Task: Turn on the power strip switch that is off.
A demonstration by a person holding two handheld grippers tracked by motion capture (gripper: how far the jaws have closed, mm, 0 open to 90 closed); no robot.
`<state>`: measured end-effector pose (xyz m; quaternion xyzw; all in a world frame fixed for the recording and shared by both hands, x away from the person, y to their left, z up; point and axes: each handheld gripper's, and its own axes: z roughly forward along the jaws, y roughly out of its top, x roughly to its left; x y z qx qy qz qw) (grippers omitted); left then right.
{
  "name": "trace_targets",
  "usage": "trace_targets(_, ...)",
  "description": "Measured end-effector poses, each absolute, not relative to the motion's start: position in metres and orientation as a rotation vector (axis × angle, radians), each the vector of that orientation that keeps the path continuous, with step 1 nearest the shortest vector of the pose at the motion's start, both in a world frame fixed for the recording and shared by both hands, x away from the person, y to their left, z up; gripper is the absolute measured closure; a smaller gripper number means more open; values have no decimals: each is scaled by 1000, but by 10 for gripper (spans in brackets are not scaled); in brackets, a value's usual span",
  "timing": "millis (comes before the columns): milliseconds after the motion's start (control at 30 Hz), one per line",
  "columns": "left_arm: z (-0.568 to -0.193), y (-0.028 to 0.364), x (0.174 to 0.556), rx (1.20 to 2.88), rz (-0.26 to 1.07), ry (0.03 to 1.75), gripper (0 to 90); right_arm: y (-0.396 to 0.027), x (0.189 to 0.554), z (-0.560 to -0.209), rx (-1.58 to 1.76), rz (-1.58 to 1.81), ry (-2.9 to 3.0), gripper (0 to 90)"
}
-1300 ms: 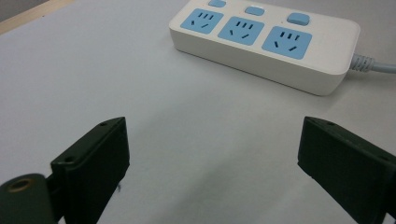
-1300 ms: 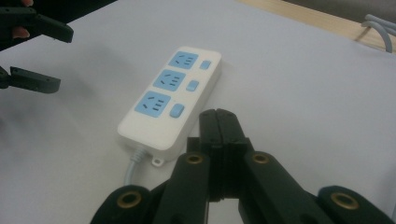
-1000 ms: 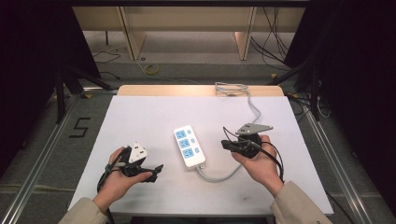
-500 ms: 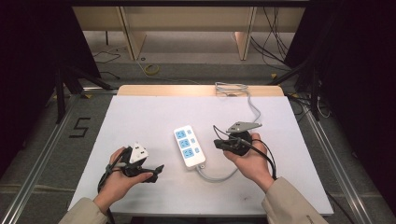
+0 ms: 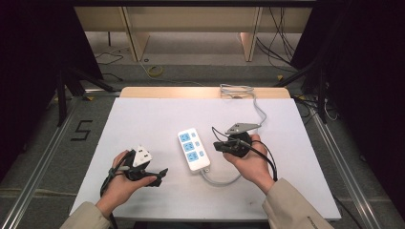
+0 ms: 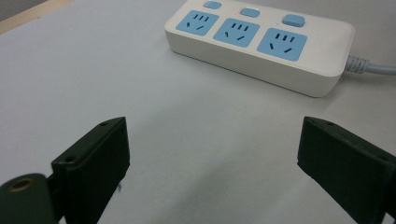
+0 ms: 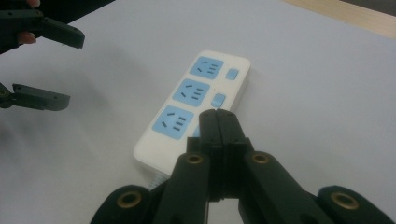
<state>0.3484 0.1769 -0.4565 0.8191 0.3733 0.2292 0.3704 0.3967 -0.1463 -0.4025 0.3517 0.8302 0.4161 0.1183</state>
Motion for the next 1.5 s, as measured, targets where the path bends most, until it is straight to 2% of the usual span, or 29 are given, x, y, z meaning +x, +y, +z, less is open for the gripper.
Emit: trace_targets(1500, -458, 173, 350, 2116, 571, 949, 87, -122, 422, -407, 1085, 1119, 2514, 900)
